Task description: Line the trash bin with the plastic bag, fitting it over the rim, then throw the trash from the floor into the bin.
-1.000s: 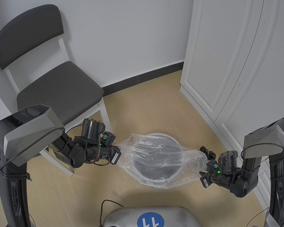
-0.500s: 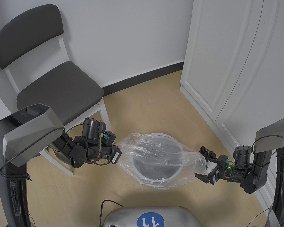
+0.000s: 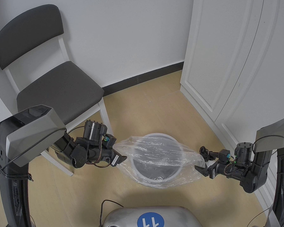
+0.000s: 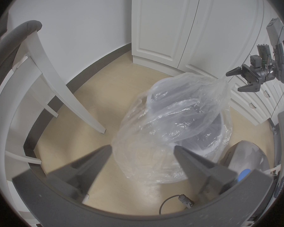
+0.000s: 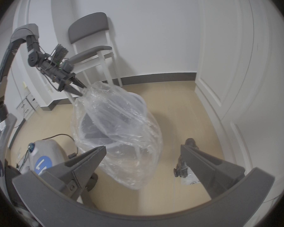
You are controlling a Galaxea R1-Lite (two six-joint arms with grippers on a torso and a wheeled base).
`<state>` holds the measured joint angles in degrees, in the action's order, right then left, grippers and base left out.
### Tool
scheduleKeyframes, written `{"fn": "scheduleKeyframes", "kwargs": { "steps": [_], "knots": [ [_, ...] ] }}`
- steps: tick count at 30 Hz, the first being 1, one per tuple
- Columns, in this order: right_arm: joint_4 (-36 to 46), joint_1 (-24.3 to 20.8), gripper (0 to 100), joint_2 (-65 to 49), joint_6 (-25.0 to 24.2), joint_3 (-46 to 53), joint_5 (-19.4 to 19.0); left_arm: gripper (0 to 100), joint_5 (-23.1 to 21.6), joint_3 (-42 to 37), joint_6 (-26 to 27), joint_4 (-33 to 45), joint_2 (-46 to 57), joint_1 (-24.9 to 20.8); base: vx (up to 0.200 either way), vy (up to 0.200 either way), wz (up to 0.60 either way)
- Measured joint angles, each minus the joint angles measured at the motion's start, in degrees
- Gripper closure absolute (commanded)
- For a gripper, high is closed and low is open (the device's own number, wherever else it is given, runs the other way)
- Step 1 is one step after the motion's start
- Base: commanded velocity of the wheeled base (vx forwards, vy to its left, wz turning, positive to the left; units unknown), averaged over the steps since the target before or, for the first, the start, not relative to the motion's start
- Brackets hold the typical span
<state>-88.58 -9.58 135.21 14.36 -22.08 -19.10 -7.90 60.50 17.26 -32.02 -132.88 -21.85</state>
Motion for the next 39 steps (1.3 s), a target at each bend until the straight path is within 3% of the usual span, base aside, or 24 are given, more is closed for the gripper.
{"fn": "scheduleKeyframes", "kwargs": {
  "steps": [4, 11, 16, 26, 31, 39],
  "knots": [
    [-0.13, -3.10, 0, -0.62, -1.88, -0.85, 7.50, 0, 0.00, -0.04, 0.22, 0.37, 0.46, 0.38, 0.000, 0.000, 0.00],
    [-0.18, -12.98, 0, -1.94, -4.66, -3.25, 19.94, 0, -0.01, -1.16, 2.13, 1.05, 2.50, 1.10, 0.000, 0.000, 0.00],
    [9.05, -16.21, 0, -4.47, -1.58, -6.14, 21.61, 0, -0.01, -2.49, 3.05, 1.24, 4.52, 1.34, 0.000, 0.000, 0.00],
    [42.73, -21.89, 0, -12.03, 8.98, -18.08, 25.64, 0, 0.00, -3.58, 3.51, 1.21, 6.53, 1.21, 0.000, 0.000, 0.00],
    [46.51, -25.15, 0, -12.85, 17.09, -23.50, 26.65, 0, 0.76, -3.73, 3.64, 1.12, 6.89, 0.90, 0.000, 0.000, 0.00],
    [47.19, -27.16, 0, -8.23, 19.96, -29.77, 27.00, 0, 1.96, -3.69, 3.75, 1.02, 6.96, 0.51, 0.000, 0.000, 0.00]
  ]
}}
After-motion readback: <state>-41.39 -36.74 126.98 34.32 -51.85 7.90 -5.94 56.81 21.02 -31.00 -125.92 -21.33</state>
